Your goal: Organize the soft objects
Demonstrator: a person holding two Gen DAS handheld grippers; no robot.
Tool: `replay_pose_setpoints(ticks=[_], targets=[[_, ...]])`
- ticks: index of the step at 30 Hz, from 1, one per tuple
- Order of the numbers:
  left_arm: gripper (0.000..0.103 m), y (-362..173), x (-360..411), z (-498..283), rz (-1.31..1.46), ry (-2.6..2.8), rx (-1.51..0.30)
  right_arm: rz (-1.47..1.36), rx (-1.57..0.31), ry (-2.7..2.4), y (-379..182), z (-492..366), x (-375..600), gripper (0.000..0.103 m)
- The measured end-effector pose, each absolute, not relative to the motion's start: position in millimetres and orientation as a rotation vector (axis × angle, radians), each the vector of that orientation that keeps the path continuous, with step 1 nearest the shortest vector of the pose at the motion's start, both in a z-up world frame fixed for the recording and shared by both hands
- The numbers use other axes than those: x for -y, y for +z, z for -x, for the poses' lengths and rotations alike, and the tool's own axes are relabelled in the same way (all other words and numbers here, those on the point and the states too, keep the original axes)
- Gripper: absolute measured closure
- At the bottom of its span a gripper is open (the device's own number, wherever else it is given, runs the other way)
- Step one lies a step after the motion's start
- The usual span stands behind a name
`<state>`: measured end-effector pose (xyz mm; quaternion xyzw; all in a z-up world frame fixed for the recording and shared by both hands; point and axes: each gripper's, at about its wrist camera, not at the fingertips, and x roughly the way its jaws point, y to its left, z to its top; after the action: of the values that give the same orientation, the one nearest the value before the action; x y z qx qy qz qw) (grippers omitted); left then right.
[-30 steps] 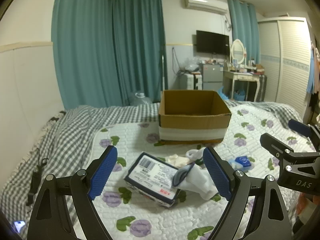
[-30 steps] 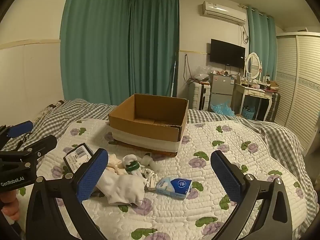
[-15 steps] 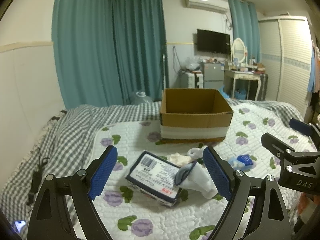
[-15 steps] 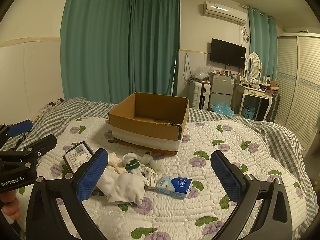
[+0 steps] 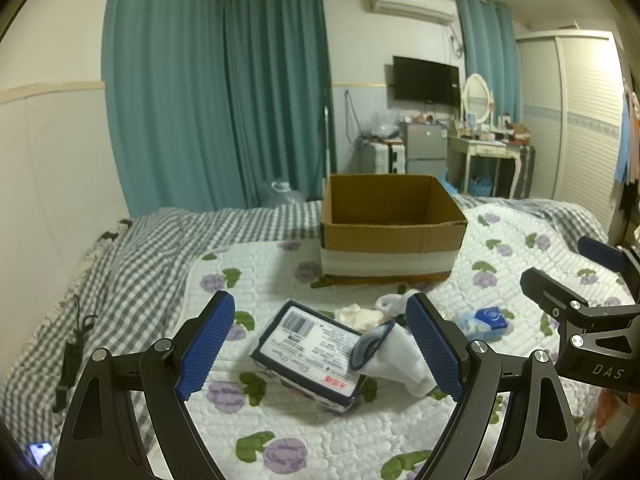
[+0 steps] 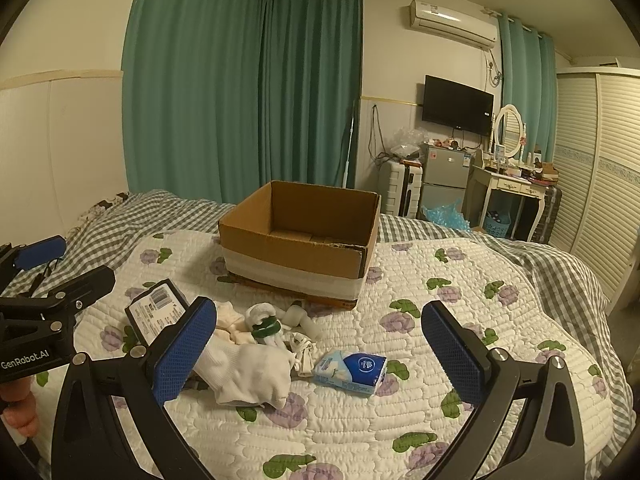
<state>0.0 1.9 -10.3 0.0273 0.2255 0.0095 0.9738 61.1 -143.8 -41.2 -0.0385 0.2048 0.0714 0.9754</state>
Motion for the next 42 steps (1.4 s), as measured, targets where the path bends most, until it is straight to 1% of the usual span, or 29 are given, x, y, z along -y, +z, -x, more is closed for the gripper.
replay_pose_setpoints(ticks=[24,32,38,42], targets=[[0.014,-15.4,2.5,0.9,-0.064,0.008,-0.466,0.088,-0.424,0.139,-40.7,-64.3,142.3,0.0],[0.014,-1.2,9.0,6.9,-0.078,0.012,-0.444,0.09,-0.429,0.147,-39.3,-65.3,143.5,0.0],[0.014,14.9,17.7,4.2,-0.052,-0.01,-0.431,0.094,-0.415,0.117,-27.8,-66.7,148.6,0.0],[0.014,11.6,34.8,-12.9,-0.051,0.015,-0.477,0.074,-0.418,0.092,-12.7,-76.8,166.6,0.0]])
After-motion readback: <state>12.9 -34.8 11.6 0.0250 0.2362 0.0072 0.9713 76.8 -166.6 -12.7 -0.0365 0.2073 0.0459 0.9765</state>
